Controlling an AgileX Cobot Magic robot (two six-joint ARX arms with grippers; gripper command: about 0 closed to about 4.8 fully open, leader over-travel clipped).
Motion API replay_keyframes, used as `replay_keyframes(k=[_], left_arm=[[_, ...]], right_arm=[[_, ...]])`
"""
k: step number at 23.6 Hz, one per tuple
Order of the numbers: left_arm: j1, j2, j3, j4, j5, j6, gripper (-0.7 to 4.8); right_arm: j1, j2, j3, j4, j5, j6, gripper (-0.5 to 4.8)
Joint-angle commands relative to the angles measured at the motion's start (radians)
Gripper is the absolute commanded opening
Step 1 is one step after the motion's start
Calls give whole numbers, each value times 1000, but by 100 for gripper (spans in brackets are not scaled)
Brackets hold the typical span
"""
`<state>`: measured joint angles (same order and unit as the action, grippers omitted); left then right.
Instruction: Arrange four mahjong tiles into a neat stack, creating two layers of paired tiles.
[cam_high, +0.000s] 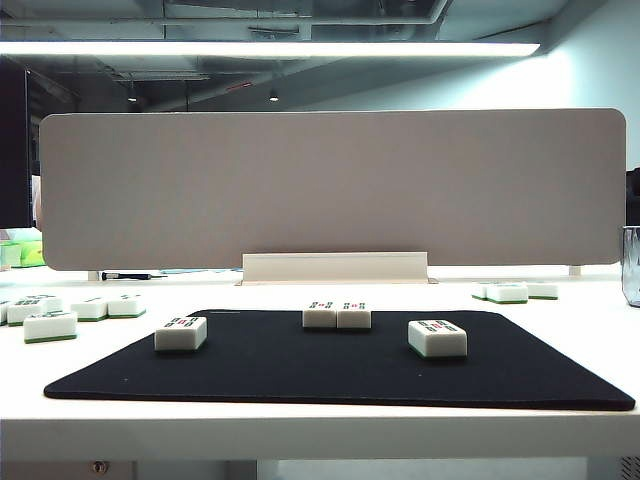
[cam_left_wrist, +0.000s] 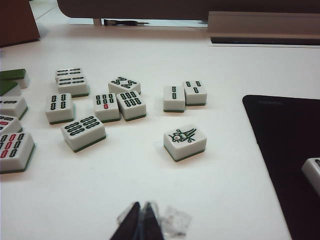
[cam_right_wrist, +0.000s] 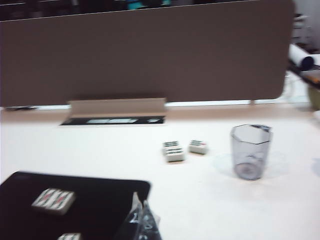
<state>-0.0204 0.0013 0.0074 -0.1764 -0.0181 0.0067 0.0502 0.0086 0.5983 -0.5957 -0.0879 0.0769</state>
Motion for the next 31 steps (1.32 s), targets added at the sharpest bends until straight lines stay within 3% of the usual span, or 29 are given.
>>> replay_keyframes(k=[1,13,21,25,31], left_arm=[[1,0,-2,-12,5,0,-6],[1,0,-2,-10,3,0,-6],[1,0,-2,-10,3,0,-6],[1,0,-2,-10,4,-1,-6],[0,0,14,-21,53,-72,-6]], right_arm=[[0,-7,73,-128,-101,-2,-1],[0,-7,324,-477,-323,5,-1],[0,-7,389,-689,-497,9,-1],[0,-8,434,-725,-502,8,-1],[0,-8,458,-728,-502,8,-1]])
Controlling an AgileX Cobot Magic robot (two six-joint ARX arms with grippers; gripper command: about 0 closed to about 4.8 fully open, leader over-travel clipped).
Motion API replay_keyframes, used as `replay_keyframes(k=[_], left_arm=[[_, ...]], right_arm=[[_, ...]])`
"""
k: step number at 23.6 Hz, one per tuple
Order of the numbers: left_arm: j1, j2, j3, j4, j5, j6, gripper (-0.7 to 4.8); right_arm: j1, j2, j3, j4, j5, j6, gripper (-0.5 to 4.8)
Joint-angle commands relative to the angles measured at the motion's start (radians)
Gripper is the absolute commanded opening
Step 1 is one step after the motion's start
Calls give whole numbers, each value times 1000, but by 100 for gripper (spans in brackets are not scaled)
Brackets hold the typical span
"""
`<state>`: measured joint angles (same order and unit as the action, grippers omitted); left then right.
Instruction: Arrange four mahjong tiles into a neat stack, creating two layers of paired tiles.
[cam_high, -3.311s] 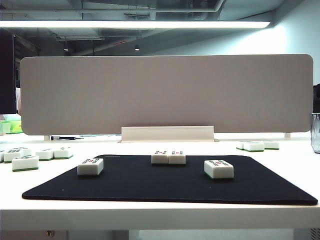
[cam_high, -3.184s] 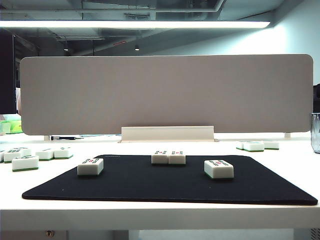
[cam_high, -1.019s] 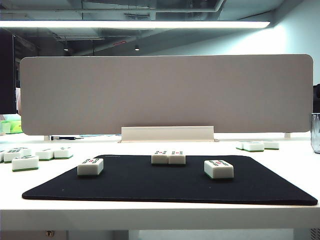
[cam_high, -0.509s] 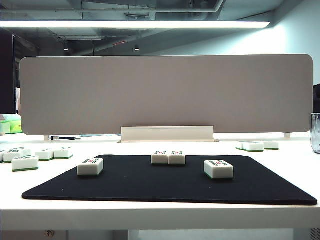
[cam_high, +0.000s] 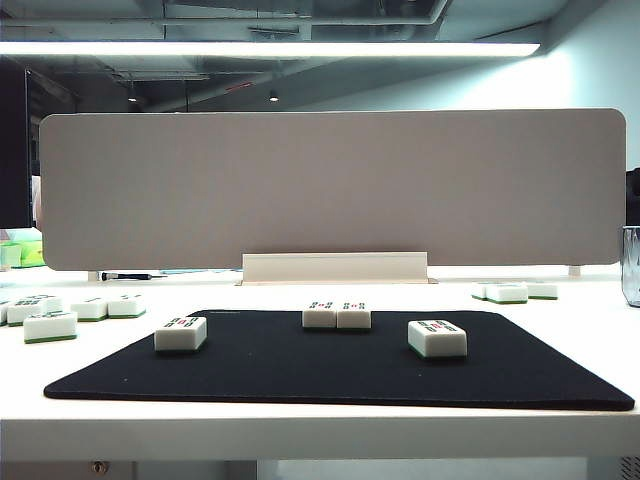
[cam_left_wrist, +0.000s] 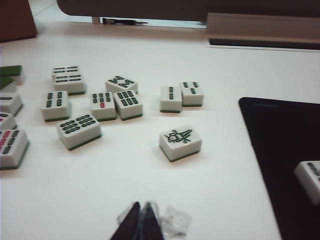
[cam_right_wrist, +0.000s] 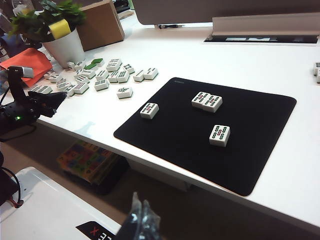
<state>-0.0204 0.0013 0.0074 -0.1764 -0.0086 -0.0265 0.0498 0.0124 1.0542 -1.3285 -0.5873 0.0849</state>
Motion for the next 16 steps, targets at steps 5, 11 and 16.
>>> replay_keyframes(k=[5,11,16], left_arm=[[0,1,96,-33,118,-37,-6],[0,51,284,-76,149,-33,-6],[0,232,454,-77,226,25,-6]], right_arm=[[0,-11,1,-8,-2,0,-1],[0,-11,1,-16,-2,0,-1],[0,-11,1,-14,-1,0,-1]])
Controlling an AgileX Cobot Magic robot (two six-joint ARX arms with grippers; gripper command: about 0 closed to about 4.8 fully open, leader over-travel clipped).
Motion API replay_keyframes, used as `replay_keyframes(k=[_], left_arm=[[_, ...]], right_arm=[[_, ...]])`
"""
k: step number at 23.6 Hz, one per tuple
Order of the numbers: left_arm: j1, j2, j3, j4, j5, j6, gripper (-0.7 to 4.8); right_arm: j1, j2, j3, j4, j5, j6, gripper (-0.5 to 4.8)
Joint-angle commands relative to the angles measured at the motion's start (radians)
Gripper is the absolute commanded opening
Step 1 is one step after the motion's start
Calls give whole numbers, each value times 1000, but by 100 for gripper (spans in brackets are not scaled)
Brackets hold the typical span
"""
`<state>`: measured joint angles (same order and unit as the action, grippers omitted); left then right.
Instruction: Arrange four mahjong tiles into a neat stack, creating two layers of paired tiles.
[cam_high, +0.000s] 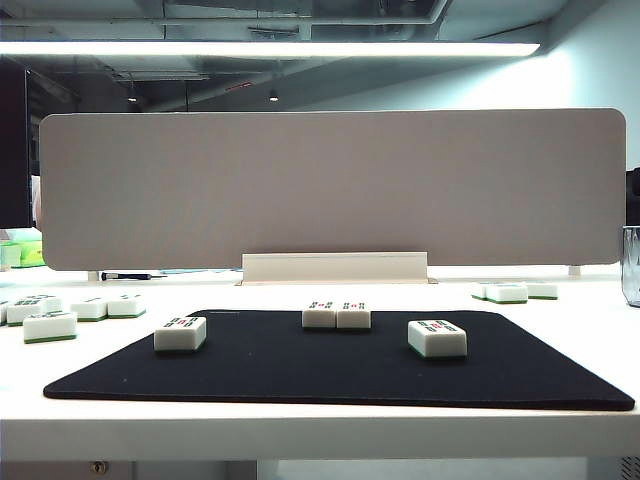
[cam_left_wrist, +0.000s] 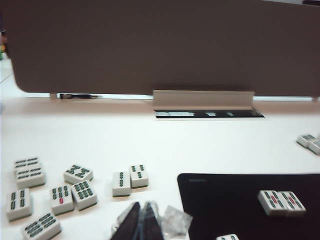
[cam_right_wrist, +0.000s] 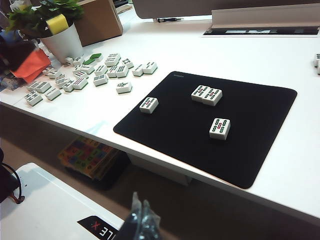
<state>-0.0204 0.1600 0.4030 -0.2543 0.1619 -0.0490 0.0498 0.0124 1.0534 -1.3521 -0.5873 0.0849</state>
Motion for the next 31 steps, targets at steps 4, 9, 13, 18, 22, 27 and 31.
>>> replay_keyframes(k=[4,9,13,18,22,27,31], left_arm=[[0,223,169,3,90,49,-6],[0,390,291,1,142,49,-5],[0,525,389,-2,194,49,-5],[-19,733,546,-92,224,50,-5],[-95,956,715,-245,224,151,-5],[-175,1175,870,-375,216,262,-5],[-216,1256,919,-396,205,329,-5]], right_arm=[[0,-11,2,9,6,-1,-1],[0,-11,2,8,6,-1,-1],[0,-11,2,-2,8,-1,-1],[0,-11,2,-6,9,-1,-1],[0,-11,2,-6,8,-8,-1],[0,-11,2,-6,9,-8,-1],[0,-11,2,-6,8,-8,-1]])
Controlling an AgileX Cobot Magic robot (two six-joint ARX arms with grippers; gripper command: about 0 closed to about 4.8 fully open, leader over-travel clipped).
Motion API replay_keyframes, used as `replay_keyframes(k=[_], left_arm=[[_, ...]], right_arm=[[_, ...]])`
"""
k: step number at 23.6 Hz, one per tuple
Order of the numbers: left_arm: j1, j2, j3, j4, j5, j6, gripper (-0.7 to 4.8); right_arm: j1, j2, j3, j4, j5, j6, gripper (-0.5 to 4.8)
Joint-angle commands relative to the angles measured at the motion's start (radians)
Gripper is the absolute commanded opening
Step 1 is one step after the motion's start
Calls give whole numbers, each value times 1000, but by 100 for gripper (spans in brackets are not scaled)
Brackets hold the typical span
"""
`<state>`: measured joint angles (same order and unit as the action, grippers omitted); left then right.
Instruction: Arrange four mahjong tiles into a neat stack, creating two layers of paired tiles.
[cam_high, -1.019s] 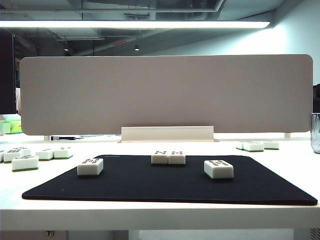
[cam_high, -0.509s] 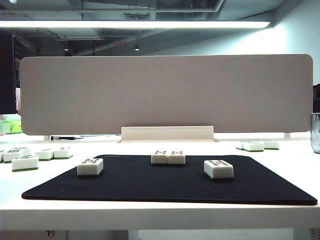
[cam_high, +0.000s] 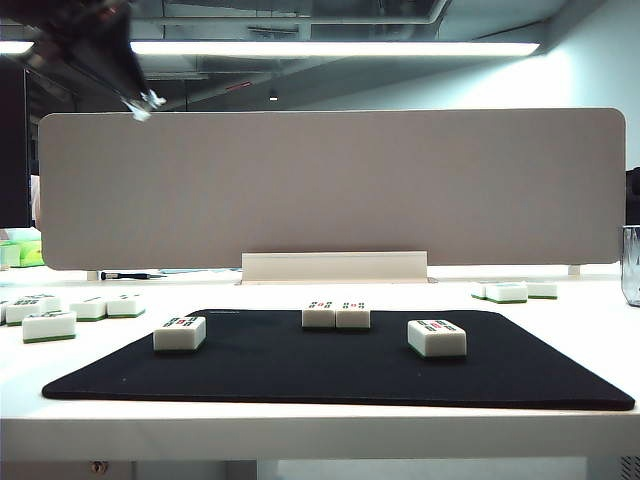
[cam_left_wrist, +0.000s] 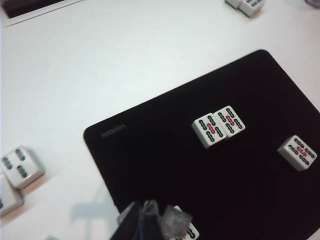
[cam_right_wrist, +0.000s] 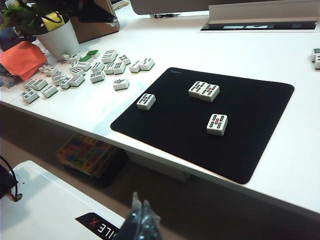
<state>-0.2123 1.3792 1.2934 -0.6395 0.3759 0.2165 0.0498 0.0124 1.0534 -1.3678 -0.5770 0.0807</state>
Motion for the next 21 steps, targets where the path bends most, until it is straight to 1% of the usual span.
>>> replay_keyframes(k=[1,4,6,8,10,11,12,13,14,17,18,21], left_arm=[[-33,52,37,-18,-28,84,-4],[-73,101,57,-46,-123,171,-1],[-96,130,63,-64,-166,235,2],[-120,178,63,-84,-181,311,4],[-132,208,63,-97,-182,343,5],[-138,226,63,-109,-180,367,25],[-146,244,63,-124,-179,393,73],[-159,274,62,-149,-182,445,178],[-170,294,62,-165,-182,483,225],[-194,332,62,-197,-182,581,229],[-200,338,62,-212,-181,628,235],[-208,357,62,-256,-182,776,296]], right_arm=[[0,-11,2,10,-2,-3,-1],[0,-11,2,10,-1,-3,-1],[0,-11,2,10,-2,-3,-1],[0,-11,2,10,-1,-3,-1],[0,-11,2,10,0,-3,-1],[0,-11,2,10,2,-3,-1],[0,-11,2,9,2,-3,-1],[0,-11,2,9,2,-3,-1],[0,-11,2,9,2,-3,-1],[0,-11,2,8,2,-3,-1],[0,-11,2,6,2,-3,-1],[0,-11,2,2,2,-3,-1]])
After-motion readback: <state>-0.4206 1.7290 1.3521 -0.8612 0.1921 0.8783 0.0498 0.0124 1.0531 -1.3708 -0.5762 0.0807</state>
